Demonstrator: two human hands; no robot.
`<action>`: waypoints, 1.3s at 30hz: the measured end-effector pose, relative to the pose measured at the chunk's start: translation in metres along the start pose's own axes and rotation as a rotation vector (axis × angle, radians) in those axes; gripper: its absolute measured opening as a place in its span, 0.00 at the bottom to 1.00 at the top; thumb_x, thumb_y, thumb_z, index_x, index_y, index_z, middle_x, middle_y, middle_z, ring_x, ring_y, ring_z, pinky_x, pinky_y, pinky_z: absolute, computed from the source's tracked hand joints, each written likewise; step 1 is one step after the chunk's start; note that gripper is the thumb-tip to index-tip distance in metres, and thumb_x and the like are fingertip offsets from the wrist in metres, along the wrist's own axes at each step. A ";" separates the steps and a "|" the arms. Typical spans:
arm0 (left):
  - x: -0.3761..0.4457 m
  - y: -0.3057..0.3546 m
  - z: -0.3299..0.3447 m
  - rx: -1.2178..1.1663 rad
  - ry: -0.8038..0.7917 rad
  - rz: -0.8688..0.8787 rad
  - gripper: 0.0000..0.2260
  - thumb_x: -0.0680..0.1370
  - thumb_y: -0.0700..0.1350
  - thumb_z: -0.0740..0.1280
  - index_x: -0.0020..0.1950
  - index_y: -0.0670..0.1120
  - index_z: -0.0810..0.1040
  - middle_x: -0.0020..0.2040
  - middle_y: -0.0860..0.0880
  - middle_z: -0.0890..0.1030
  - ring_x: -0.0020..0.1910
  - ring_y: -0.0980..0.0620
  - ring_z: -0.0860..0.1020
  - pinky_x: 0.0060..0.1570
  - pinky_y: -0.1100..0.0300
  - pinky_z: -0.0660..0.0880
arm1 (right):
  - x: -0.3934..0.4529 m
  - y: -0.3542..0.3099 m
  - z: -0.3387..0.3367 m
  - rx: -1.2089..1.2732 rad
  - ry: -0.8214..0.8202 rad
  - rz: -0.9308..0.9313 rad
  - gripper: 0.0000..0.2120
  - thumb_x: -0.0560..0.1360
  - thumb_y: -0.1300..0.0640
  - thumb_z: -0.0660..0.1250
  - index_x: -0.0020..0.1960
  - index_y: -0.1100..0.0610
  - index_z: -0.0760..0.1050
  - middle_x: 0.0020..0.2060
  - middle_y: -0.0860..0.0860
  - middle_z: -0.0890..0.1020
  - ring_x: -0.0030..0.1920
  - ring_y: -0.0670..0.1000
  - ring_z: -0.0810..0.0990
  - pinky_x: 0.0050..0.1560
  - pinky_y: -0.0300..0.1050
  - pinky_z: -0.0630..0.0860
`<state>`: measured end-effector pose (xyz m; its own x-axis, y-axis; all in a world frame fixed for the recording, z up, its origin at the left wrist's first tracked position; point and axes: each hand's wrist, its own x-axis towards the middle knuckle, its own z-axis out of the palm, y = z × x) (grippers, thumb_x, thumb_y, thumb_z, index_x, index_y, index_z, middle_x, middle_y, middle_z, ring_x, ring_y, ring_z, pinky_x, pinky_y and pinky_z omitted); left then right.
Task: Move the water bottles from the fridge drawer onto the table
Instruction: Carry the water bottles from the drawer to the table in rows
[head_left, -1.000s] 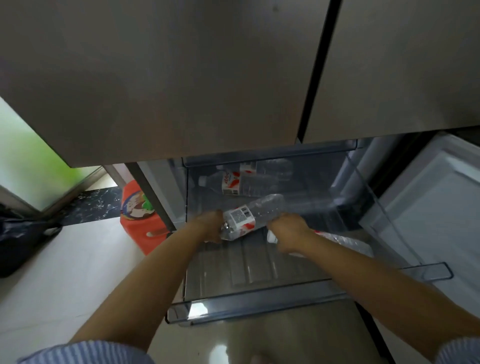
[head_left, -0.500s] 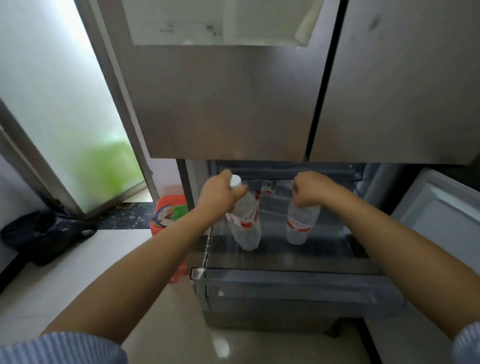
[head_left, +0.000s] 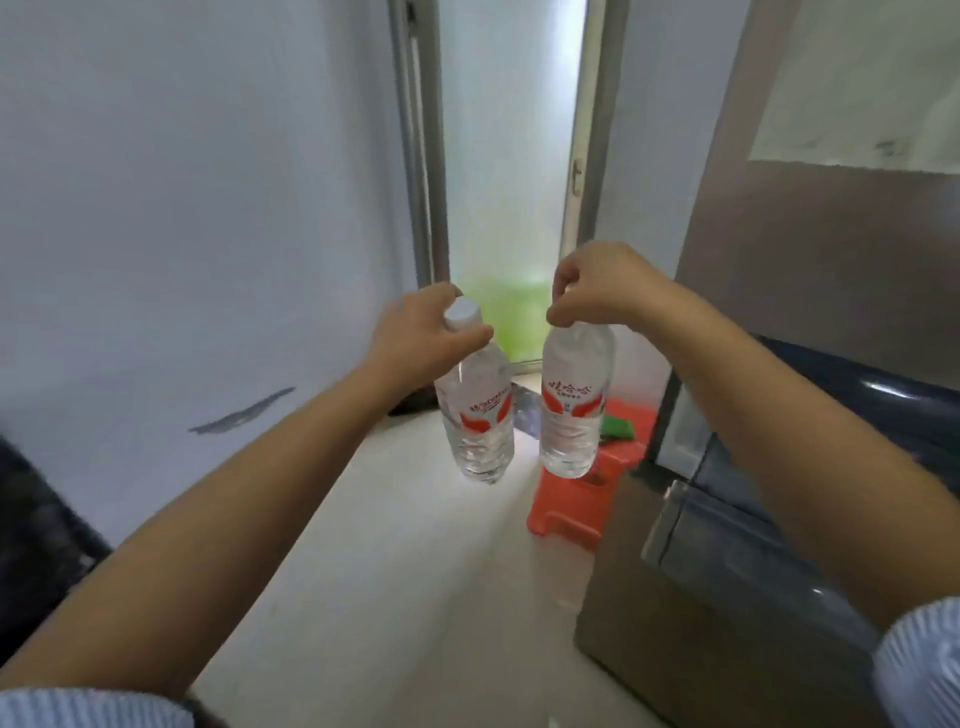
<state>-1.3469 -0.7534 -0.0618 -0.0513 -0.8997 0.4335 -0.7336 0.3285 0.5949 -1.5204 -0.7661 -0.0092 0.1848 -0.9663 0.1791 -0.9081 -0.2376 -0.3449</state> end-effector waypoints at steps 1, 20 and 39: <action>-0.016 -0.018 -0.021 0.043 0.016 -0.031 0.09 0.71 0.47 0.70 0.35 0.45 0.73 0.33 0.50 0.73 0.35 0.52 0.72 0.33 0.61 0.68 | 0.002 -0.025 0.014 0.019 -0.041 -0.053 0.05 0.66 0.62 0.68 0.41 0.60 0.81 0.30 0.48 0.76 0.31 0.45 0.71 0.28 0.35 0.65; -0.267 -0.318 -0.344 0.407 0.298 -0.945 0.07 0.69 0.47 0.72 0.39 0.45 0.76 0.33 0.51 0.74 0.30 0.56 0.74 0.23 0.68 0.68 | -0.004 -0.509 0.294 -0.010 -0.790 -1.079 0.05 0.69 0.60 0.71 0.38 0.56 0.74 0.35 0.48 0.75 0.32 0.44 0.75 0.27 0.32 0.70; -0.288 -0.590 -0.609 0.521 0.474 -0.990 0.09 0.68 0.47 0.73 0.35 0.48 0.74 0.30 0.56 0.72 0.30 0.60 0.71 0.27 0.67 0.68 | 0.093 -0.867 0.440 0.127 -0.717 -1.112 0.05 0.69 0.62 0.70 0.41 0.59 0.75 0.33 0.49 0.75 0.30 0.46 0.76 0.28 0.33 0.72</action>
<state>-0.4869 -0.5133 -0.1258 0.8585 -0.4653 0.2153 -0.5049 -0.6944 0.5127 -0.5509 -0.6936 -0.0993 0.9927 -0.0815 -0.0889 -0.1117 -0.8993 -0.4228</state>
